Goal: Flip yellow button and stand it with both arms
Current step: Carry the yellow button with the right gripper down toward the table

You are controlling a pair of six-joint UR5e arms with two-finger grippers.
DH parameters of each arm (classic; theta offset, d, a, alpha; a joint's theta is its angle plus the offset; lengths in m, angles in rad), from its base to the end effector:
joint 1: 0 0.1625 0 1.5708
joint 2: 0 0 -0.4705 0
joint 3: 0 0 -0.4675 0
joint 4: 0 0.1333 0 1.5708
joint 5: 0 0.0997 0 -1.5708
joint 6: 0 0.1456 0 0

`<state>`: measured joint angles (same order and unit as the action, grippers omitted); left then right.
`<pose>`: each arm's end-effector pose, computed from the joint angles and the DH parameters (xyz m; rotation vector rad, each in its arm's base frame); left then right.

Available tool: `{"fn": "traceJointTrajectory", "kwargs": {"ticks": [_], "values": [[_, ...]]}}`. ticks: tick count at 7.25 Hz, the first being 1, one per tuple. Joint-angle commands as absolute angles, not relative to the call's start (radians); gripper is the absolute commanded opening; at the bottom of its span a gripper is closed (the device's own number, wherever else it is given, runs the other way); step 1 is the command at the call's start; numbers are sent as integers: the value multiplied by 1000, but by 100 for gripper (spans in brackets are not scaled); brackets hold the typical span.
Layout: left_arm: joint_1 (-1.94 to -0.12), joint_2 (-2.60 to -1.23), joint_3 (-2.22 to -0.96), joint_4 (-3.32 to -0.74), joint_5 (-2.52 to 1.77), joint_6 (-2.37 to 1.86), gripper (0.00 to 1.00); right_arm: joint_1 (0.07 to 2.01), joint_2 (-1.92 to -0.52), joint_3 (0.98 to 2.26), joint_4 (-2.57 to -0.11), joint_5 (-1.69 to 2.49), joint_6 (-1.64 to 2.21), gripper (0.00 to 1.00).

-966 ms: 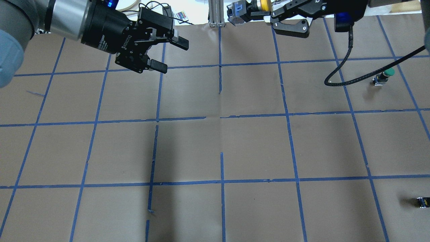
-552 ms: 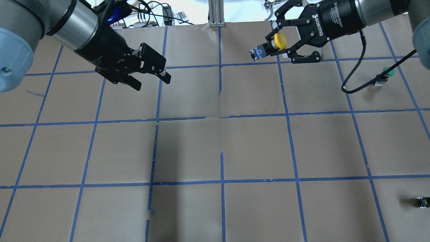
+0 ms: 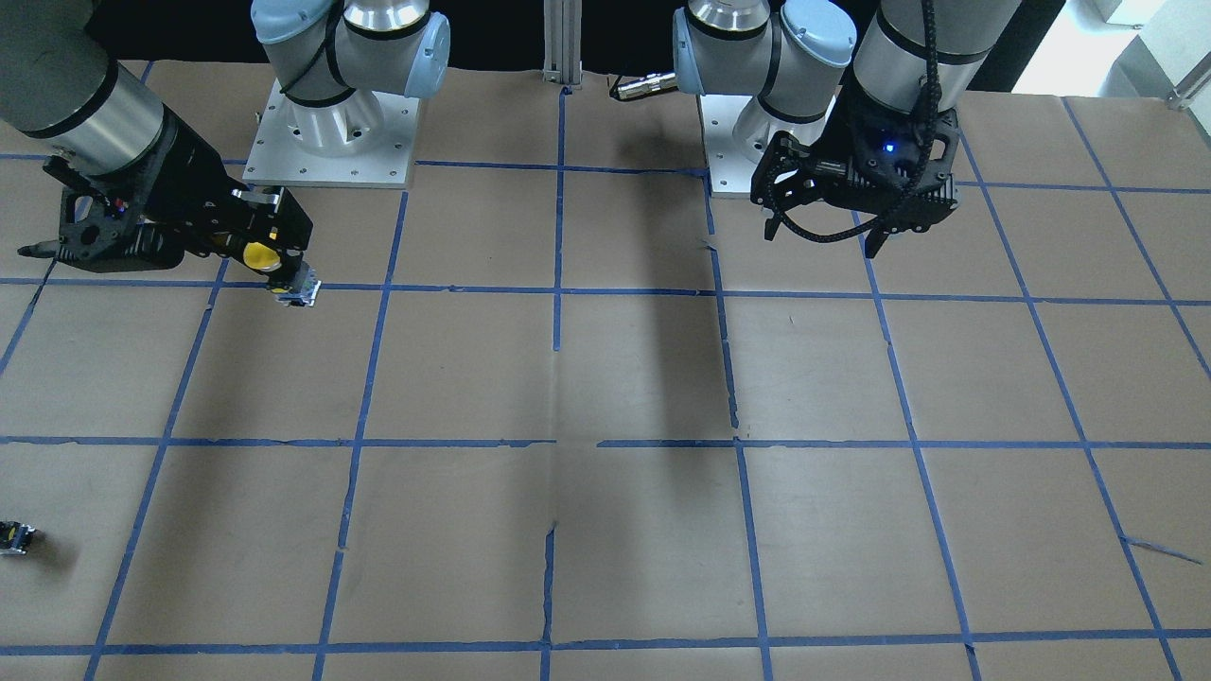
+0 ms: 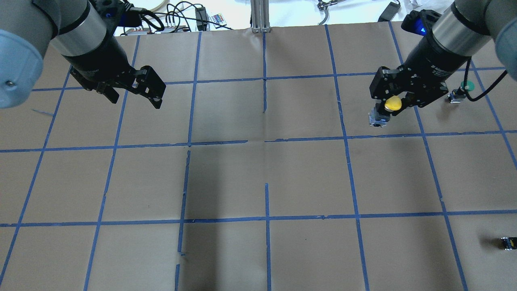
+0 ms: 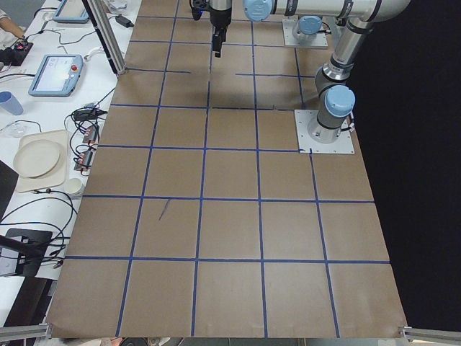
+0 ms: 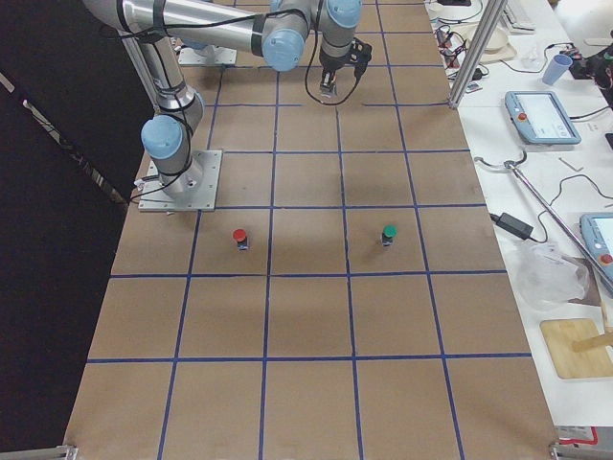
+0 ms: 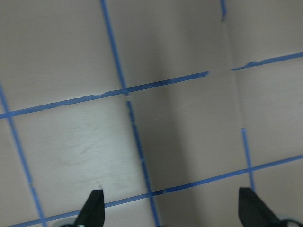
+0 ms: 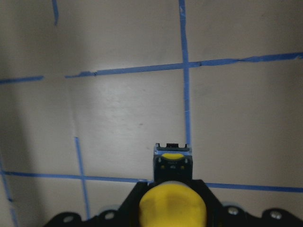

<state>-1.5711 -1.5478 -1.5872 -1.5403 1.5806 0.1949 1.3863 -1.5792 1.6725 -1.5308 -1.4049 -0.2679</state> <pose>-0.1320 -0.5617 0.4942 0.3045 3.1129 -0.0562 0.0554 -0.5609 0.4339 -0.1065 2.9453 0.1368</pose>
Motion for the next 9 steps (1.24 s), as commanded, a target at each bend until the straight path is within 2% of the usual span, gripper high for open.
{"fn": "traceJointTrajectory", "kwargs": {"ticks": [1, 3, 6, 9], "values": [[-1586, -1562, -1582, -1514, 1603, 189, 100, 1359, -1585, 1677, -1543, -1576, -712, 8], [-1582, -1565, -1578, -1516, 1589, 135, 100, 1242, -1566, 1702, -1631, -1582, -1081, 8], [-1582, -1566, -1580, -1517, 1560, 83, 100, 1076, -1555, 1929, -2013, -1583, -1486, 8], [-1582, -1566, -1578, -1517, 1562, 83, 100, 972, -1537, 1968, -2063, -1582, -1796, 8]]}}
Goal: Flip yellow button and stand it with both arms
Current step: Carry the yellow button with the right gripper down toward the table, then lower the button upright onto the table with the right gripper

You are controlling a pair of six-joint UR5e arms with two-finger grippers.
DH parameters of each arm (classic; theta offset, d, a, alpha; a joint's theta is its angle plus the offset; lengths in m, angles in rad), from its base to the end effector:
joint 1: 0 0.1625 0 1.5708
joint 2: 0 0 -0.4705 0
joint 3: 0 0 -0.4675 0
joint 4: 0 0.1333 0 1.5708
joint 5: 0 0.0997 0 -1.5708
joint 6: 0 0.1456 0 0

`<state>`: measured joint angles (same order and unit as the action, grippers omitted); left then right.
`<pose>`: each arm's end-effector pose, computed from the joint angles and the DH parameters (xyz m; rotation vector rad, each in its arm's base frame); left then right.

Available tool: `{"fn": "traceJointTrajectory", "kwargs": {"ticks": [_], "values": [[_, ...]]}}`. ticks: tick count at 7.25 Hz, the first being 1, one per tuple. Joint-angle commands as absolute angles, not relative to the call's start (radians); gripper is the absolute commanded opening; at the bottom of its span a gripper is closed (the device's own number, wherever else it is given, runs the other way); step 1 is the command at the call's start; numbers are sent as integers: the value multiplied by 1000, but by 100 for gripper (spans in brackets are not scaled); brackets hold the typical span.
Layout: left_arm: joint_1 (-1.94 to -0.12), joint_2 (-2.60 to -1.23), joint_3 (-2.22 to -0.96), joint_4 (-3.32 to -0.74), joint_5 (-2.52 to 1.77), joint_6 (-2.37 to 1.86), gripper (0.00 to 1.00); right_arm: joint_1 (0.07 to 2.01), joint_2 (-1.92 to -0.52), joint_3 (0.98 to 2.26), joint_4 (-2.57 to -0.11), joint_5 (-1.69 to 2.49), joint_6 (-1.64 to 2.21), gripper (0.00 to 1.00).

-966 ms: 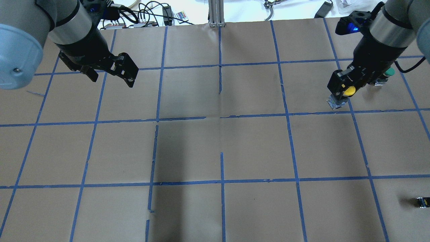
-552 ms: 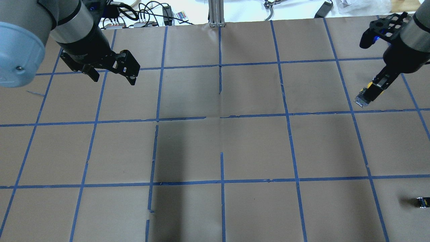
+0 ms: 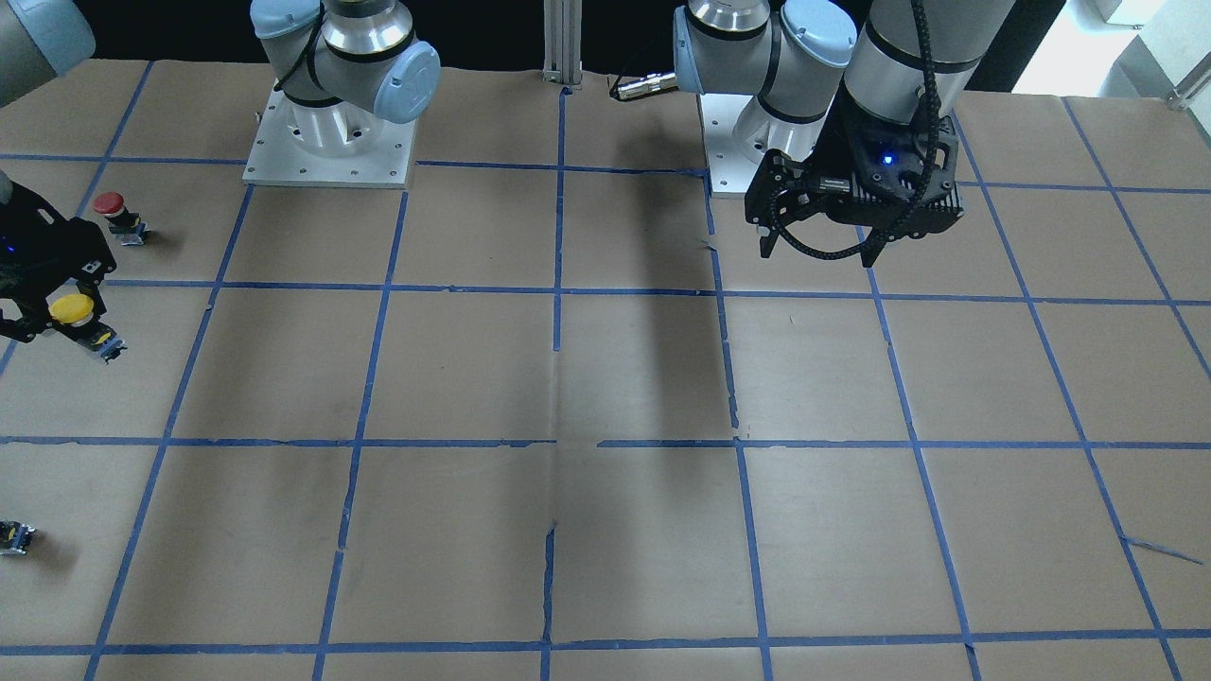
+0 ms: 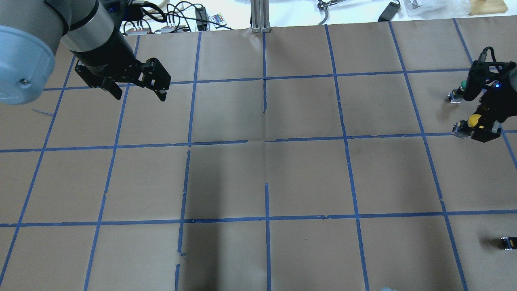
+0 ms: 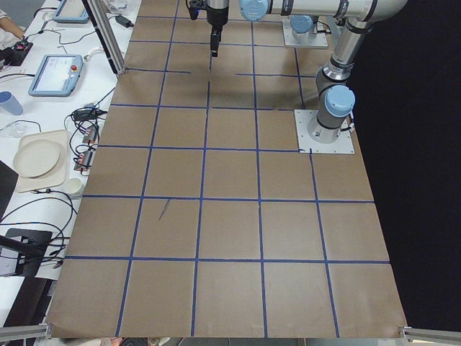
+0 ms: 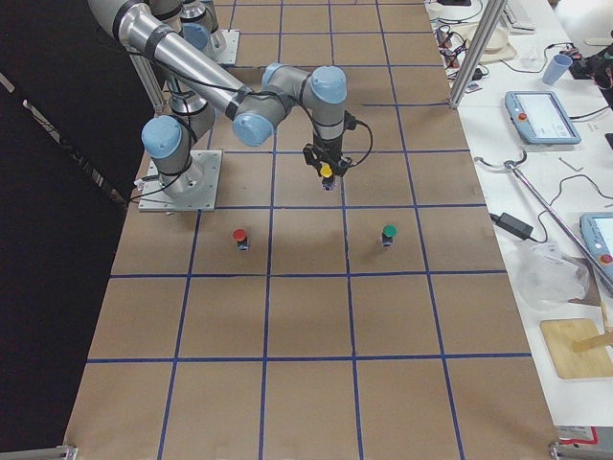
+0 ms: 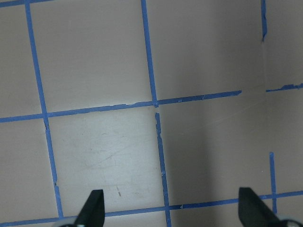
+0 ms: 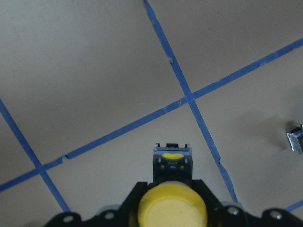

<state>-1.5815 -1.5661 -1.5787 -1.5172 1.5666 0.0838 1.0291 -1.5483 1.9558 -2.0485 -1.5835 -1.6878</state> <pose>-0.1400 -0.5707 0.4911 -0.1484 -3.1347 0.0793 -0.1707 -0.5386 0.3094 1.6655 -2.5823 0.0300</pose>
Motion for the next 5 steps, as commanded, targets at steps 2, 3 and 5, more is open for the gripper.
{"fn": "traceJointTrajectory", "kwargs": {"ticks": [2, 3, 5], "values": [[-1582, -1566, -1578, -1517, 1560, 83, 100, 890, -1450, 1965, -2129, -1578, -1876, 8], [-1582, -1566, -1578, -1517, 1559, 83, 100, 888, -1424, 1965, -2161, -1580, -1963, 8], [-1580, -1566, -1578, -1517, 1559, 83, 100, 868, -1376, 1967, -2164, -1574, -1983, 8]]}}
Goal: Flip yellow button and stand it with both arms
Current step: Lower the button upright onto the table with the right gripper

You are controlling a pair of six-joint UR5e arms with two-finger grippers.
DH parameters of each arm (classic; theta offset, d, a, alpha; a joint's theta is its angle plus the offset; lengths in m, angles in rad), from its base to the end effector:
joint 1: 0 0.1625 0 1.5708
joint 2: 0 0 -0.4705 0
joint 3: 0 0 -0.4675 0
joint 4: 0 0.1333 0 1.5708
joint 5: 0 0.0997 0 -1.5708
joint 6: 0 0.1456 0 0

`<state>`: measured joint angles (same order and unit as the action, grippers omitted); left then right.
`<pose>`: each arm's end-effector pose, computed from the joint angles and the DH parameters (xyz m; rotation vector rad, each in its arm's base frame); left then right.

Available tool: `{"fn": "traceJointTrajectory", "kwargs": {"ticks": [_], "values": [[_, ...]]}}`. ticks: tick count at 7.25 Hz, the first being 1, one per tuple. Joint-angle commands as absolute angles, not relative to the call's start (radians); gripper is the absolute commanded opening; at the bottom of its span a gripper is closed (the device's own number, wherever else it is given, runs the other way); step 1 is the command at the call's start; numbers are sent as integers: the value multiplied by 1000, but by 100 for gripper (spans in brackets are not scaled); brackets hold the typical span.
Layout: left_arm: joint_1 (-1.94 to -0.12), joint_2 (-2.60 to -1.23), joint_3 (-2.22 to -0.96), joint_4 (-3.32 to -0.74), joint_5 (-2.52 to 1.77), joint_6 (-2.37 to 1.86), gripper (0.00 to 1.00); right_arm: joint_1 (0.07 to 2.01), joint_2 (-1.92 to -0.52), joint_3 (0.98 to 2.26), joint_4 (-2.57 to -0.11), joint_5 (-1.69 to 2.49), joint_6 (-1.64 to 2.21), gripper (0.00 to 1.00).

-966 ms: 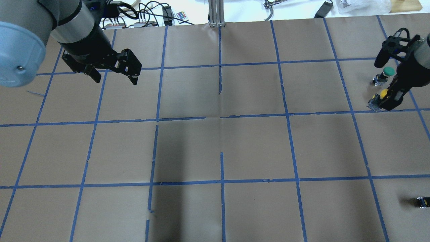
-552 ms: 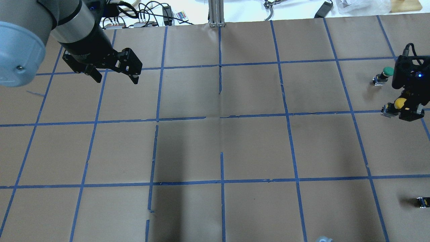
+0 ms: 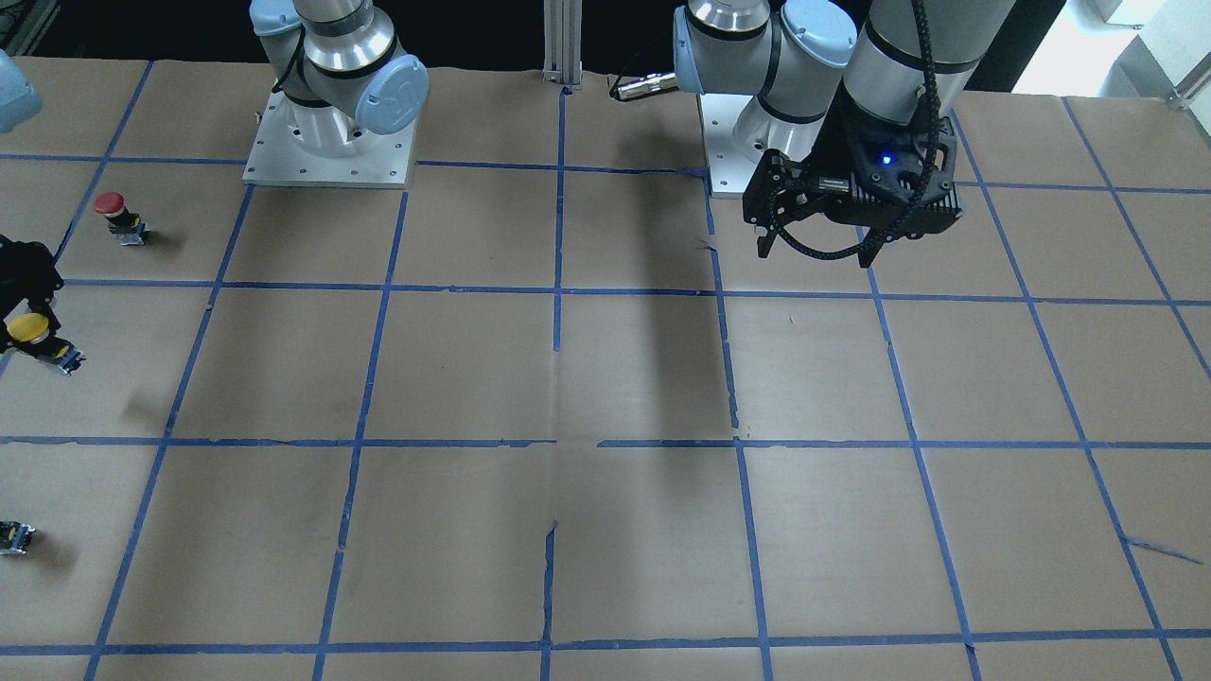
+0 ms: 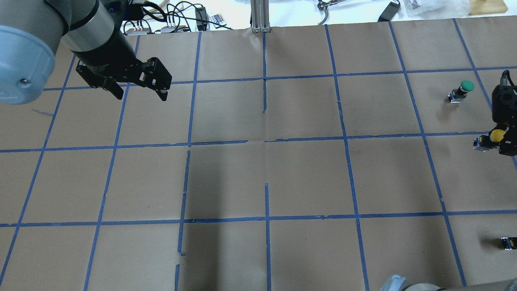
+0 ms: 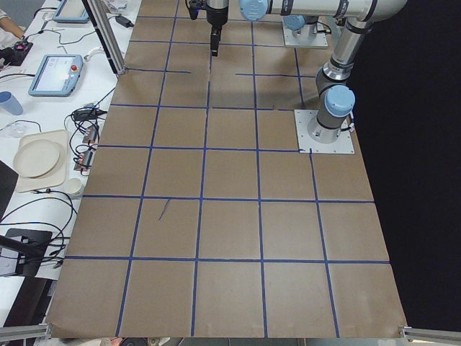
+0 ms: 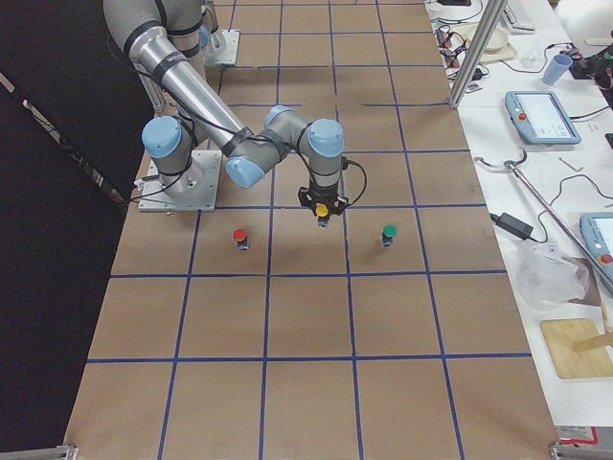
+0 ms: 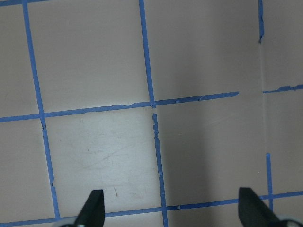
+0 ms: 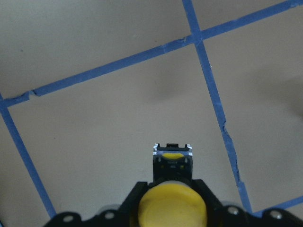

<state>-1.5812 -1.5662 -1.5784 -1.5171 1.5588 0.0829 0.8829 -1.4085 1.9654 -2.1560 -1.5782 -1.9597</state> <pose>-0.1410 -0.5708 0.4912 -0.1465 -3.1270 0.0800 -0.2640 -0.5295 0.2370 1.8483 -2.5041 -0.0004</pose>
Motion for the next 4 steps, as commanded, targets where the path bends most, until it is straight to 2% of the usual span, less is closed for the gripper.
{"fn": "traceJointTrajectory", "kwargs": {"ticks": [1, 4], "values": [[-1580, -1566, -1578, -1517, 1559, 83, 100, 856, -1362, 1967, -2161, -1572, -1985, 9], [-1580, -1566, -1578, -1517, 1559, 83, 100, 853, -1342, 1968, -2161, -1572, -1988, 12]]}}
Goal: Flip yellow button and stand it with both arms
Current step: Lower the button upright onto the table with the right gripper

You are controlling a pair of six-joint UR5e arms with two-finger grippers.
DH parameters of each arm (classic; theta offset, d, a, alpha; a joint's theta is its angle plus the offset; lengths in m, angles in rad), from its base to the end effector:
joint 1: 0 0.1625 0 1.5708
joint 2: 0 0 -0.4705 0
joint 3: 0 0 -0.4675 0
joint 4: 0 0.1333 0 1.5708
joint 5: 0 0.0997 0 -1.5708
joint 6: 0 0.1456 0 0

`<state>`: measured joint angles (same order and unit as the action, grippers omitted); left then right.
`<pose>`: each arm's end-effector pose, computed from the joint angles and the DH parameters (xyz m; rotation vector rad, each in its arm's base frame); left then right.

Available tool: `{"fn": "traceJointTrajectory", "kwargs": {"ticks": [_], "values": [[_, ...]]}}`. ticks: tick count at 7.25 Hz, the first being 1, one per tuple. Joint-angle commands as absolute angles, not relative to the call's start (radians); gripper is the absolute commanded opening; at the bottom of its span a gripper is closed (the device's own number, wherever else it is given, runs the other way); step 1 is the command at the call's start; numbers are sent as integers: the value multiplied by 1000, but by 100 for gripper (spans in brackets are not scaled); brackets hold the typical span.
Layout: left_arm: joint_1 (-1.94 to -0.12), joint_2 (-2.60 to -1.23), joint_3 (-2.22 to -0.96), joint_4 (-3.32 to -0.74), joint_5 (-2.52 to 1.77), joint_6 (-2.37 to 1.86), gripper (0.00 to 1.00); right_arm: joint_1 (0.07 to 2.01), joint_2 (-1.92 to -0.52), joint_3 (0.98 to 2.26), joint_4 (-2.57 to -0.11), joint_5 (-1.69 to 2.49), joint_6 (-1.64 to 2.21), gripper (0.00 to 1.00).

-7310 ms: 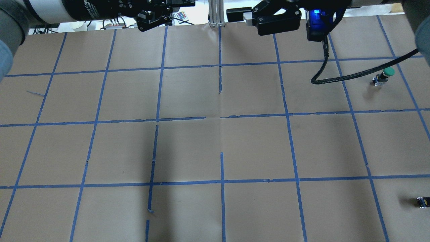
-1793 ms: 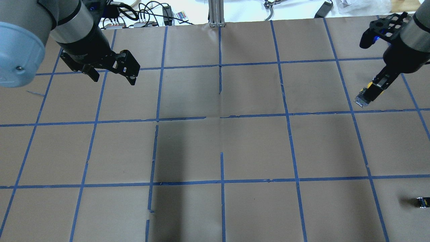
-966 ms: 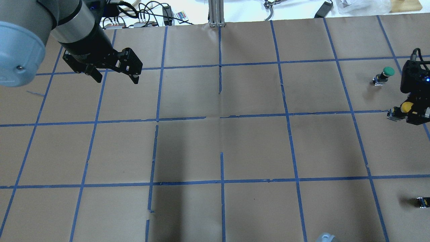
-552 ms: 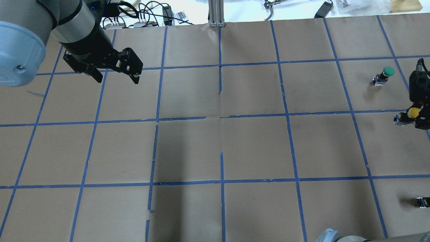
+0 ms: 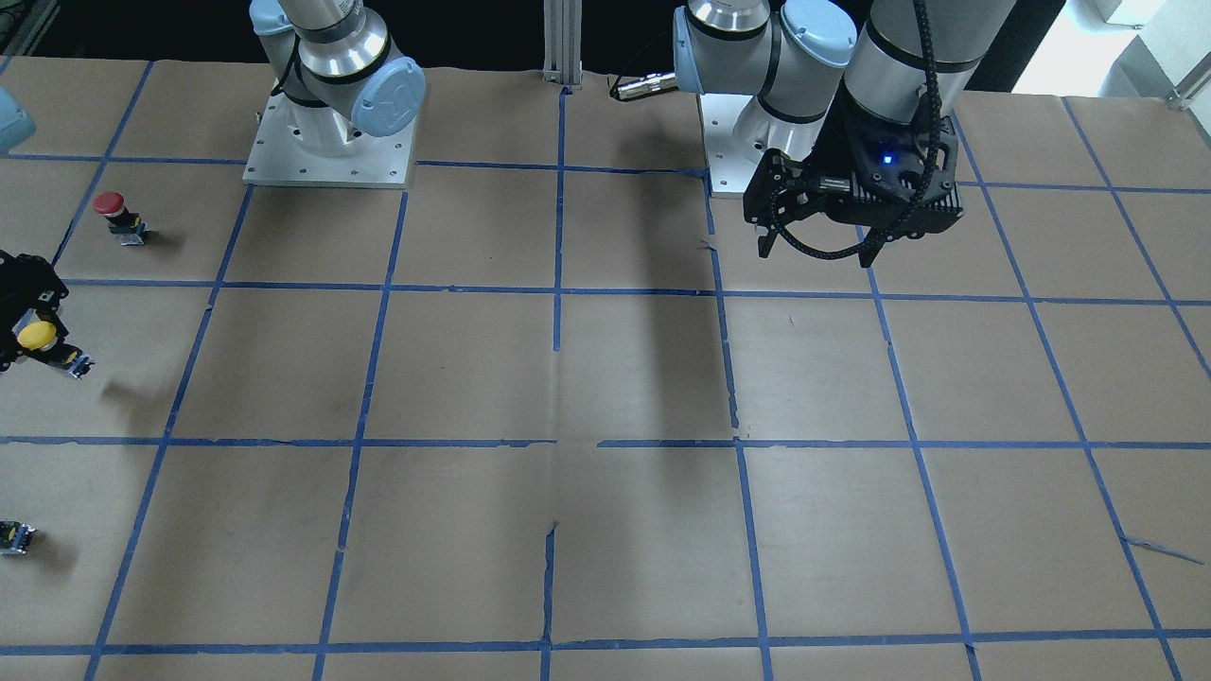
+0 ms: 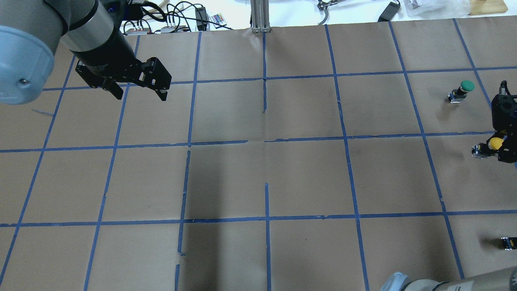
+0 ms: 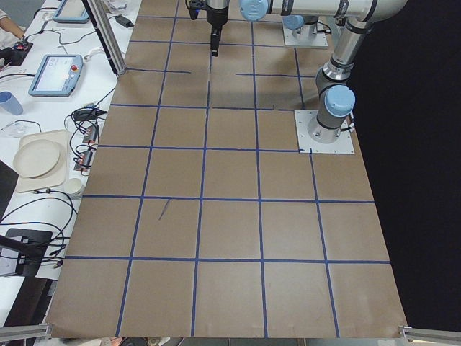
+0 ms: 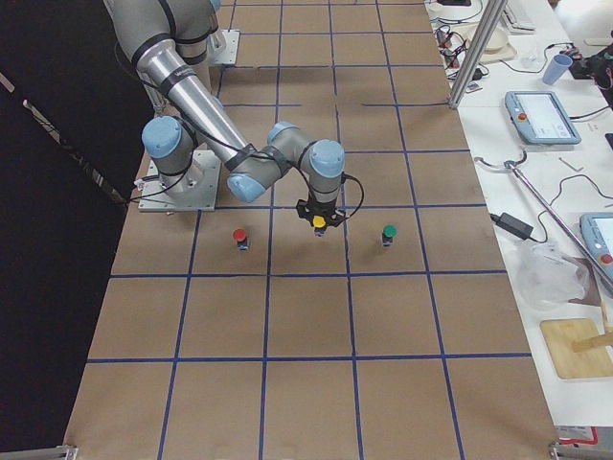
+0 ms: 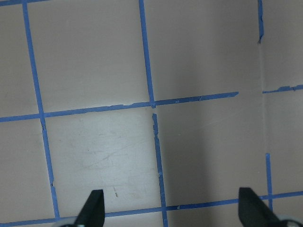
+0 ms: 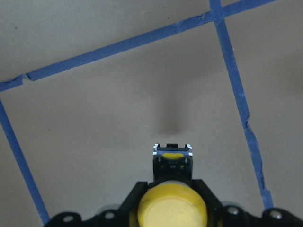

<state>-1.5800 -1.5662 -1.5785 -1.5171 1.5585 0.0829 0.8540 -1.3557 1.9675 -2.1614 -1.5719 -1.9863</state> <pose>-0.1404 -0.5710 0.4912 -0.1446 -3.1268 0.0798 -0.2805 -0.5245 0.2060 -1.8508 2.5132 0.0089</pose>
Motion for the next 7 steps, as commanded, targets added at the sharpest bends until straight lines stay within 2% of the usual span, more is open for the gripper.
{"fn": "traceJointTrajectory", "kwargs": {"ticks": [1, 3, 5, 7], "values": [[-1580, -1566, -1580, -1517, 1559, 83, 100, 853, -1319, 1968, -2163, -1572, -1988, 16], [-1580, -1568, -1578, -1516, 1559, 83, 100, 853, -1312, 1967, -2166, -1577, -1983, 21], [-1580, -1568, -1578, -1516, 1557, 83, 100, 853, -1310, 1968, -2164, -1580, -1985, 41], [-1580, -1568, -1578, -1516, 1557, 83, 100, 853, -1310, 1968, -2161, -1582, -1985, 46]]}}
